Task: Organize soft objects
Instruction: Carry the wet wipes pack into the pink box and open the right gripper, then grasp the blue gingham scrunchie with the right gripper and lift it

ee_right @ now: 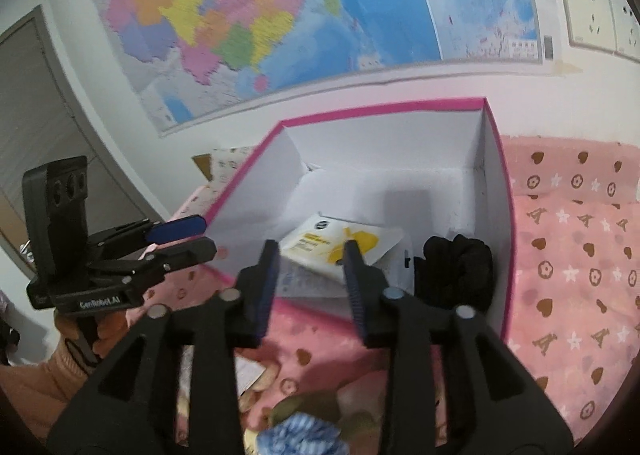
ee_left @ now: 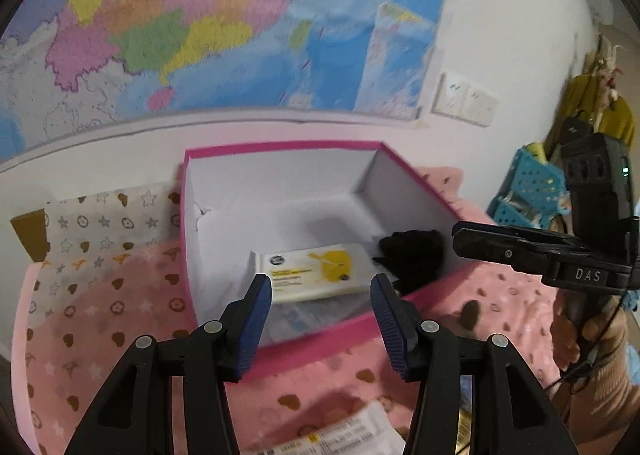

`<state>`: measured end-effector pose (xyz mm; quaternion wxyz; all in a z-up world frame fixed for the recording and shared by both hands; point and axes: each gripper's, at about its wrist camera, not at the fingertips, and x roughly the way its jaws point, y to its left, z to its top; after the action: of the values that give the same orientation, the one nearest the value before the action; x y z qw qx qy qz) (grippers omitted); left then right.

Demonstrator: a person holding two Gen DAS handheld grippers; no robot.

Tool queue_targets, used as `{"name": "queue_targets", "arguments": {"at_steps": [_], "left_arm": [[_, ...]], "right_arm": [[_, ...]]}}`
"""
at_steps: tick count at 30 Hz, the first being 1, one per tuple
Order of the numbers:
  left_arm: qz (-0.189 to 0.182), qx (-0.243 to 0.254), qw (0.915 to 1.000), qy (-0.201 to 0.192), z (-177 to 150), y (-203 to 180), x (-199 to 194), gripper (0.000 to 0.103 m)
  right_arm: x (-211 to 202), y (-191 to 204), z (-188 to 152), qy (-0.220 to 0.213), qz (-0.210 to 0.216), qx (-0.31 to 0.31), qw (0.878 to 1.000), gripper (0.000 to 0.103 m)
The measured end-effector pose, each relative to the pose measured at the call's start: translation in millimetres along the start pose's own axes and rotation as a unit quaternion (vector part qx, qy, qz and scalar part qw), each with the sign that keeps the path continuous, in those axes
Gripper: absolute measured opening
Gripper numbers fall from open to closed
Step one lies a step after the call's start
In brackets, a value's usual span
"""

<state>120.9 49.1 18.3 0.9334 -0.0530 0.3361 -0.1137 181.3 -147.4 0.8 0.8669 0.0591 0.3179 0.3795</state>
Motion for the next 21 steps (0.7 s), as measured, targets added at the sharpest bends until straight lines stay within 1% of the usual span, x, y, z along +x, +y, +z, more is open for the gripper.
{"name": "queue_targets", "arguments": {"at_steps": [2, 8, 9, 13, 18, 20, 21], "left_arm": [[-0.010, 0.002, 0.9999, -0.007, -4.4, -4.3, -10.1, 0.054], [-0.042, 0.012, 0.9990, -0.004, -22.6, -22.3, -24.0, 0.055], [-0.047, 0.013, 0.9988, -0.003, -25.4, -24.1, -25.6, 0.055], [-0.059, 0.012, 0.9982, 0.005, -37.8, -33.7, -24.9, 0.055], [-0.085, 0.010, 0.9962, 0.018, -52.5, -46.5, -24.1, 0.056], [-0.092, 0.013, 0.9954, 0.023, -57.5, -52.2, -22.6, 0.056], [-0.096, 0.015, 0.9949, 0.026, -59.6, -54.4, -21.7, 0.056]], "right_arm": [[-11.9, 4.1, -4.8, -0.007, 0.007, -0.002, 1.000, 0.043], [-39.0, 10.9, -23.6, -0.011, 0.025, 0.000, 1.000, 0.045], [-42.7, 11.6, -27.8, -0.011, 0.024, 0.001, 1.000, 0.045], [-52.4, 13.3, -43.4, -0.007, 0.021, 0.008, 1.000, 0.053], [-56.7, 17.0, -62.8, 0.003, -0.002, 0.004, 1.000, 0.055], [-57.2, 15.6, -71.4, 0.008, -0.004, 0.008, 1.000, 0.061], [-57.2, 14.2, -76.5, 0.011, -0.009, 0.010, 1.000, 0.063]]}}
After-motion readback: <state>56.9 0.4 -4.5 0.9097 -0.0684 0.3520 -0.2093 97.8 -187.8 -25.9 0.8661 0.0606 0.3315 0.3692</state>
